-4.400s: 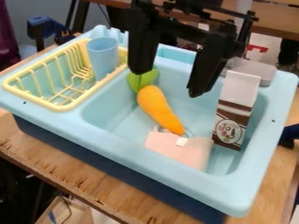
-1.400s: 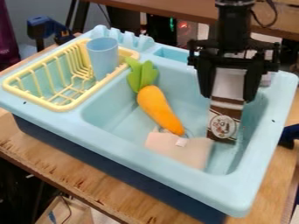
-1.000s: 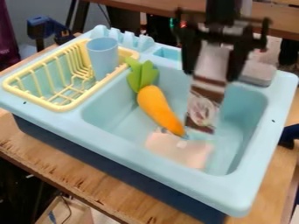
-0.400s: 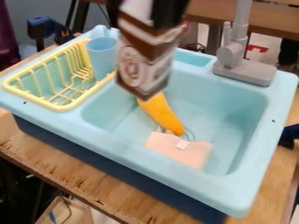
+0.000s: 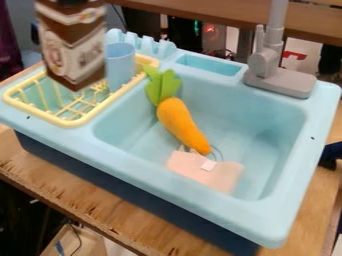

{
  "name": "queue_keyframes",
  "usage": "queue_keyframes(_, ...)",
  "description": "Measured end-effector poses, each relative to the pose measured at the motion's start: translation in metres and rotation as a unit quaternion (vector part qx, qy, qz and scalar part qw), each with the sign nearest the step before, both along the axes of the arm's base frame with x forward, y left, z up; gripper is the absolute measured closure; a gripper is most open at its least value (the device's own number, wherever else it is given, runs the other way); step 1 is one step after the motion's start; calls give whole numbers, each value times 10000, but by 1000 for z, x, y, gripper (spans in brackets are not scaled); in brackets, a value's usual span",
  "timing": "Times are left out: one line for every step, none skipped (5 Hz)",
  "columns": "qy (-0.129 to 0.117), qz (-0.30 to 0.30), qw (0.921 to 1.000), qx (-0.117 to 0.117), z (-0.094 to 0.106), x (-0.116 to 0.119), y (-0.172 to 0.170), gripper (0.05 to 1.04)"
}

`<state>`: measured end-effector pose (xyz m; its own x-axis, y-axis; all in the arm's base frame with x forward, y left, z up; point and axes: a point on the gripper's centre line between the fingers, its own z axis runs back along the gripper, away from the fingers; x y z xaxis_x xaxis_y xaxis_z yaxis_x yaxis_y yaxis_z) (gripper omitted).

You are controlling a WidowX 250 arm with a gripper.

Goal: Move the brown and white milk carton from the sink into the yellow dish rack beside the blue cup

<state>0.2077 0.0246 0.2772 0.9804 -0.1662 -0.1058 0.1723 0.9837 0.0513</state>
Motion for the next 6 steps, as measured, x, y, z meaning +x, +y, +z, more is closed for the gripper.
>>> queue_keyframes(9, -38, 9997, -242, -7, 25, 30, 275)
queue_keyframes(8, -134, 9998, -170, -3, 38, 50, 275)
queue_keyframes(102, -265, 9994, -195, -14, 57, 71, 275)
queue_keyframes(91, -294, 9992, -252, -14, 70, 89, 275)
queue_keyframes(202, -292, 9990, -256, -22, 82, 106, 275)
queue_keyframes(303, -320, 9986, -296, -29, 94, 117, 275)
